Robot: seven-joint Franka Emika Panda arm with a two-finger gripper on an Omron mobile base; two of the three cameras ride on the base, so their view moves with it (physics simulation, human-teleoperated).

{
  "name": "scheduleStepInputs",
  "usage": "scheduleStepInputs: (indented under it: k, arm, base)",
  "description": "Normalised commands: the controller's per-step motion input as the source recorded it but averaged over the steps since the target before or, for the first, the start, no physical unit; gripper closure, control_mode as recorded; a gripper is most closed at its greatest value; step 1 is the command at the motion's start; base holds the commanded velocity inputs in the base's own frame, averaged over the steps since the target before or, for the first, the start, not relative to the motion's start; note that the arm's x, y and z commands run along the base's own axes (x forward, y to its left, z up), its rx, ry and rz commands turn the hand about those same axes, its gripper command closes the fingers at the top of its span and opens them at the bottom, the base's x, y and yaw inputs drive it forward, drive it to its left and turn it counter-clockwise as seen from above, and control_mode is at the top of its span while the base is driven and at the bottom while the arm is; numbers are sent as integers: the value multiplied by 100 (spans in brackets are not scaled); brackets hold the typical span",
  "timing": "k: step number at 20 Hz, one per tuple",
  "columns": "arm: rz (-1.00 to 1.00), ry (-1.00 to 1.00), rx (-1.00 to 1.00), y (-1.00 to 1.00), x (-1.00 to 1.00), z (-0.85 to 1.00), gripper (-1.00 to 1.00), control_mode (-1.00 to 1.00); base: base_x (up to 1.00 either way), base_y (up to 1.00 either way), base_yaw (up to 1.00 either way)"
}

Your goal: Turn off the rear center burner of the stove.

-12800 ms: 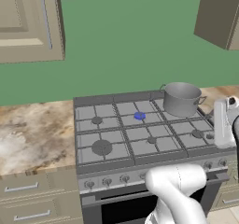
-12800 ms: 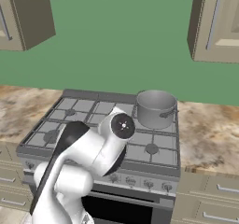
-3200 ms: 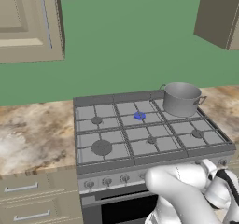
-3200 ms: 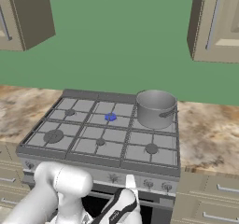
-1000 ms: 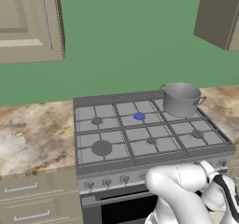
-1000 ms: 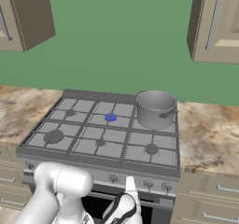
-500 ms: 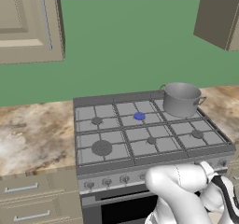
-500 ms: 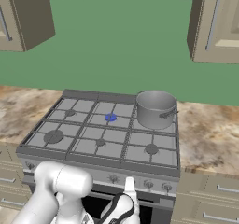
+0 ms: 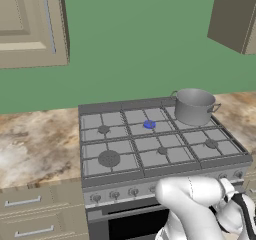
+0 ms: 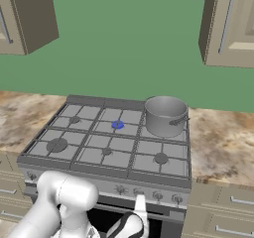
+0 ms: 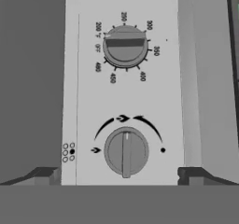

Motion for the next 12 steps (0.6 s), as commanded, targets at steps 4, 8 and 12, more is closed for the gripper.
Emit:
scheduleStepInputs:
  k: [4, 8, 12]
  arm:
    - [-1, 0, 0, -2, 16, 0, -100, -100]
    - [-2, 0, 0, 0, 19, 0, -100, -100]
    - [-3, 0, 0, 5, 8, 0, -100, -100]
  base:
    - [0, 0, 0]
    - [0, 0, 0]
    - [0, 0, 0]
